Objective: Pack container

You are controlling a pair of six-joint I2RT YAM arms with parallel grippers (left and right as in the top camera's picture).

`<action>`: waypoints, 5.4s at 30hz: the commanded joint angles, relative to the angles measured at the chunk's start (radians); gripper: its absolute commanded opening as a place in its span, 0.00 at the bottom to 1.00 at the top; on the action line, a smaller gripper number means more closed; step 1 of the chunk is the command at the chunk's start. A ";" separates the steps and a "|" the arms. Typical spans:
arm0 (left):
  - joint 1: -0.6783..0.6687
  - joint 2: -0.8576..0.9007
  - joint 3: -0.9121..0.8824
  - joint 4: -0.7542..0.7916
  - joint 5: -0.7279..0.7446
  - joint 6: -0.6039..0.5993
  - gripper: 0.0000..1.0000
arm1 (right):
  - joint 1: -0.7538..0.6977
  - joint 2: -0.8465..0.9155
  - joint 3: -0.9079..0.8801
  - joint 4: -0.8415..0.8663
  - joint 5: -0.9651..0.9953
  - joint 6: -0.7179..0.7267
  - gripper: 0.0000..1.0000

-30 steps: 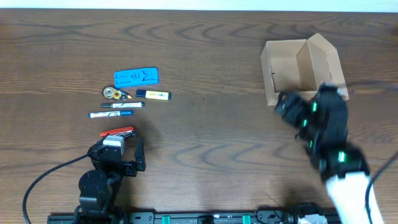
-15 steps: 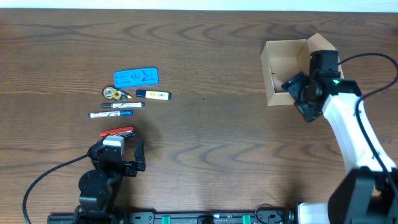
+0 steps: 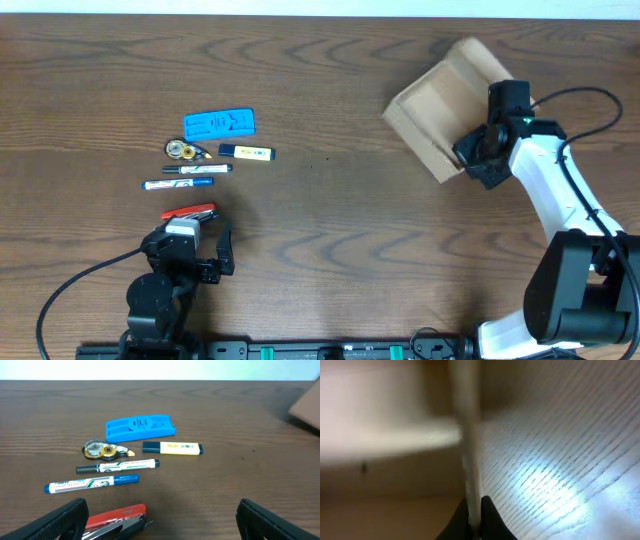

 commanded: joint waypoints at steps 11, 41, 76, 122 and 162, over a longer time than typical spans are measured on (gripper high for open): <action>0.006 -0.005 -0.023 -0.003 -0.014 0.000 0.95 | 0.191 0.000 0.243 -0.013 -0.056 -0.585 0.01; 0.006 -0.005 -0.023 -0.003 -0.014 0.000 0.95 | 0.351 0.160 0.243 -0.058 -0.038 -0.643 0.01; 0.006 -0.005 -0.023 -0.003 -0.014 0.000 0.95 | 0.342 -0.213 0.425 -0.454 -0.019 -0.685 0.83; 0.006 -0.005 -0.023 -0.003 -0.014 0.000 0.95 | 0.262 -0.057 0.299 -0.282 0.000 -0.756 0.65; 0.006 -0.005 -0.019 0.037 0.277 -0.112 0.95 | 0.251 -1.062 -0.036 -0.707 -0.229 -0.736 0.99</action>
